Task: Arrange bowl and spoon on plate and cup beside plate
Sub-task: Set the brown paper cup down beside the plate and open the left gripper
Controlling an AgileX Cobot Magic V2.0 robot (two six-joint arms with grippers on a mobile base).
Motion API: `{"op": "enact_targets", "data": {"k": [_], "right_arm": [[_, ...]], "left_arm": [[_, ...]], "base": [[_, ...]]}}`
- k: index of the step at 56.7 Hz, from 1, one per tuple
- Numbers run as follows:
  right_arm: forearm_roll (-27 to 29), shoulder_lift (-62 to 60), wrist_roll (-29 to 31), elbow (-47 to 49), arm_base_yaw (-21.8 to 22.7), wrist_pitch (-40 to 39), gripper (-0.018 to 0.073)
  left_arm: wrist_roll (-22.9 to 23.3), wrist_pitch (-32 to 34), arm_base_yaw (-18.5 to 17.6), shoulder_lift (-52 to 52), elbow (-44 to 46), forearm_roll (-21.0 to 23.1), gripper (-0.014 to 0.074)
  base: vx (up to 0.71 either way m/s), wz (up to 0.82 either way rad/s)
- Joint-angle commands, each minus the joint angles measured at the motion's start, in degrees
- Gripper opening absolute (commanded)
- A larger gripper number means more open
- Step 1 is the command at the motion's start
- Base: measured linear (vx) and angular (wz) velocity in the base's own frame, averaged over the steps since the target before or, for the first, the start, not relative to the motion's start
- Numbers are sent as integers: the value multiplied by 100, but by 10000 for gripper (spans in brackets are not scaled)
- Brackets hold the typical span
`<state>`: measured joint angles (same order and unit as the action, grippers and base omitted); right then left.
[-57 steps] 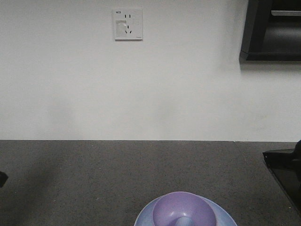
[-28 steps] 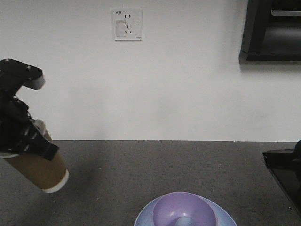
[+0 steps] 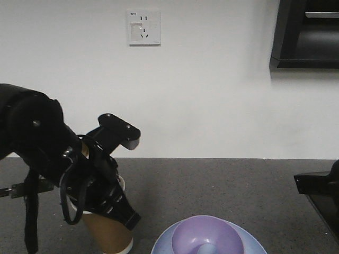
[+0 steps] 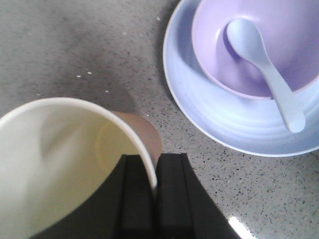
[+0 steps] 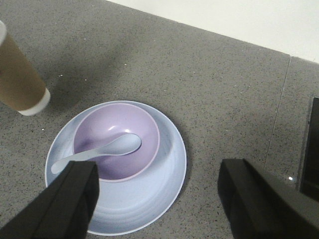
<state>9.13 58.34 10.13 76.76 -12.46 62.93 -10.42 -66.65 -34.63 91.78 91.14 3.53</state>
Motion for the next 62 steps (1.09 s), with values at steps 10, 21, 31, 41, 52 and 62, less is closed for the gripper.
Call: {"op": "enact_targets", "data": {"k": [10, 21, 31, 41, 52, 62], "right_arm": [[41, -90, -17, 192, 33, -225, 546], [29, -90, -17, 192, 33, -245, 546], [29, -90, -17, 192, 33, -273, 546], [17, -90, -17, 192, 33, -272, 546], [24, -90, -17, 192, 33, -272, 546], [24, -90, -17, 192, 33, -272, 546]], "left_arm": [[38, 324, -73, 152, 192, 49, 0], [38, 442, -111, 304, 191, 66, 0], [64, 396, -109, 416, 191, 56, 5], [59, 422, -109, 440, 191, 108, 71], [41, 436, -109, 441, 191, 108, 265], [41, 436, -109, 441, 191, 108, 449]], "base": [[0, 0], [0, 0], [0, 0], [0, 0], [0, 0], [0, 0]]}}
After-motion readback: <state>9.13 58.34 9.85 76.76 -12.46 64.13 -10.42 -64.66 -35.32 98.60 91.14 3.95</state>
